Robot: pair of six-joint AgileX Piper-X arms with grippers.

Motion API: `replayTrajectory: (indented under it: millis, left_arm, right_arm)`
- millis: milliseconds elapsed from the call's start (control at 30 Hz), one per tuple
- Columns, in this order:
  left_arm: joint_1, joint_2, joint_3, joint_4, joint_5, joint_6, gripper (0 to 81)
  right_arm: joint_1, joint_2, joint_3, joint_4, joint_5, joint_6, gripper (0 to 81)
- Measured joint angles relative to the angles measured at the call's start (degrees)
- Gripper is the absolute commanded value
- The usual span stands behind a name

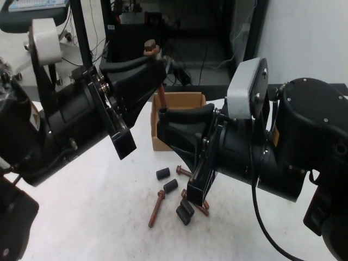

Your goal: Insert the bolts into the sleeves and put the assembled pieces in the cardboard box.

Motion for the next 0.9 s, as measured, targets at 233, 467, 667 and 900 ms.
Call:
replayTrajectory:
  millis: [233, 467, 667, 900]
  left_arm:
    - [0.0, 0.0, 0.0, 1.24, 0.0, 0.19, 0.4]
    - [0.0, 0.0, 0.0, 6.7, 2.16, 1.95, 0.4]
    - [0.0, 0.0, 0.0, 7.43, 2.58, 2.2, 0.4]
    - [0.0, 0.0, 0.0, 7.41, 4.35, 2.72, 21.0]
  right_arm:
    - [0.0, 0.0, 0.0, 0.0, 0.0, -0.24, 0.8]
    - [0.0, 0.0, 0.0, 0.0, 0.0, -0.34, 0.8]
    - [0.0, 0.0, 0.0, 0.0, 0.0, -0.77, 0.8]
    - [0.0, 0.0, 0.0, 0.0, 0.0, -1.02, 0.8]
